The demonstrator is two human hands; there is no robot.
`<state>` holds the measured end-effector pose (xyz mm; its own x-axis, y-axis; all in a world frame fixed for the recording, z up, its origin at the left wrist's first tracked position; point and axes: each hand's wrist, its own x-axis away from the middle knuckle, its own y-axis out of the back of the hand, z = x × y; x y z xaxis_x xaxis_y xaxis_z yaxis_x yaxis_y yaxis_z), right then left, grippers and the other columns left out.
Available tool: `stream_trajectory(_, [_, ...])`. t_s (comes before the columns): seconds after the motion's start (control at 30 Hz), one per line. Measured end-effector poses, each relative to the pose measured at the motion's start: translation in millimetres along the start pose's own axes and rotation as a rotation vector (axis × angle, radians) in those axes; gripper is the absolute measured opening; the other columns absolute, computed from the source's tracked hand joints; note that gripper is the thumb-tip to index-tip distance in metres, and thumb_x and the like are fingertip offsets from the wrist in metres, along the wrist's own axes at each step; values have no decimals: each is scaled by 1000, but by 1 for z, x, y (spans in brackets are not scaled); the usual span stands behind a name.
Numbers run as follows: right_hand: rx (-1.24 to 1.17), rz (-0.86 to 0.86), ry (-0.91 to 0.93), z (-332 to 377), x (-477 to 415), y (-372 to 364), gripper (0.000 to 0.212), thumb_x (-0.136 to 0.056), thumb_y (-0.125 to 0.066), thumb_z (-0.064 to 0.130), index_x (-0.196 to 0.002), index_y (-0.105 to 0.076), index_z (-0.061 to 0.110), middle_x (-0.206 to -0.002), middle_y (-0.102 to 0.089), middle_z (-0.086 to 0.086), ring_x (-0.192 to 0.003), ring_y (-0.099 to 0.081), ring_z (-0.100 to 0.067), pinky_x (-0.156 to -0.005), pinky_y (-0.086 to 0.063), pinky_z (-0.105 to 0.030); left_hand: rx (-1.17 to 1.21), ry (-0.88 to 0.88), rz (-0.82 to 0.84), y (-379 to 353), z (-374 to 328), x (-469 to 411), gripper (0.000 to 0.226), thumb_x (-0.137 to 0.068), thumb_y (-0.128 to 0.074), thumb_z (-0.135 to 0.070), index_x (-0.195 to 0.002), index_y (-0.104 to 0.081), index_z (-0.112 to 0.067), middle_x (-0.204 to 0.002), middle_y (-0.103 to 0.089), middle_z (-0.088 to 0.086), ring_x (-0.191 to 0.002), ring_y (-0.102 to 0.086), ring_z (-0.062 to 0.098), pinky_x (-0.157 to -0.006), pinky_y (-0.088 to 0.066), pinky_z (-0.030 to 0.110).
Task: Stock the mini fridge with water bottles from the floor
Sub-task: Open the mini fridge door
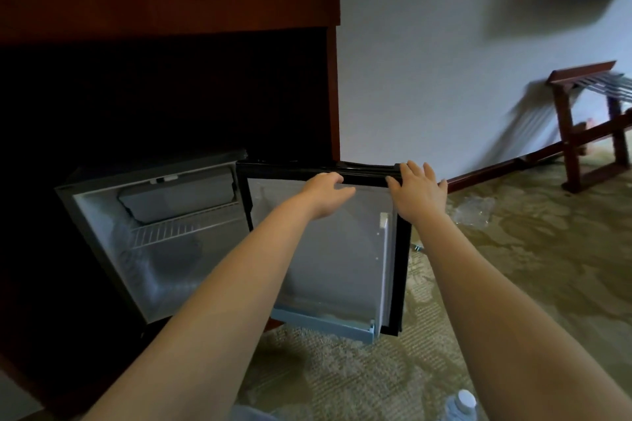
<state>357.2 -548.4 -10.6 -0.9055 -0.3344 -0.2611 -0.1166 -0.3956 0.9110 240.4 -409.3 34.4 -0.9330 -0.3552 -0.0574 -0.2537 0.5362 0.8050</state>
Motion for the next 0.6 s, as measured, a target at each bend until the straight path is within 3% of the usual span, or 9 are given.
stream_trajectory(0.13, [35, -37, 55, 9, 6, -1, 60, -101, -28, 44, -153, -12, 18, -162, -2, 0, -149, 3, -22, -118, -5, -52, -1, 32, -8, 4, 12, 1, 52, -96, -44, -37, -141, -38, -12, -150, -32, 6, -133, -39, 25, -102, -35, 32])
stream_trajectory(0.27, [-39, -180, 235, 44, 36, -14, 53, -99, -41, 31, -148, -28, 17, -158, -21, -5, -146, -13, -23, -118, -12, -44, 16, 71, -88, 15, 35, 13, 45, -96, -47, -35, -135, -46, -12, -142, -42, 7, -127, -44, 24, -90, -36, 27])
stream_trajectory(0.4, [-147, -86, 350, 92, 63, -36, 44, -94, -46, 26, -137, -46, 17, -141, -46, -4, -132, -35, -24, -104, -31, -39, -21, 140, -143, 34, 76, 37, 37, -94, -49, -35, -123, -56, -13, -129, -55, 6, -115, -52, 22, -83, -38, 27])
stream_trajectory(0.53, [-233, 60, 403, 140, 84, -52, 41, -94, -47, 23, -135, -48, 17, -136, -51, -6, -128, -41, -26, -98, -40, -40, -4, 217, -184, 58, 122, 75, 33, -95, -49, -35, -117, -59, -13, -114, -58, 3, -99, -53, 18, -80, -42, 29])
stream_trajectory(0.6, [-286, 130, 425, 163, 94, -57, 41, -94, -47, 22, -134, -49, 16, -134, -54, -6, -124, -46, -26, -94, -45, -39, 19, 259, -226, 69, 147, 95, 33, -94, -50, -34, -117, -60, -13, -116, -59, 3, -100, -53, 17, -80, -42, 29])
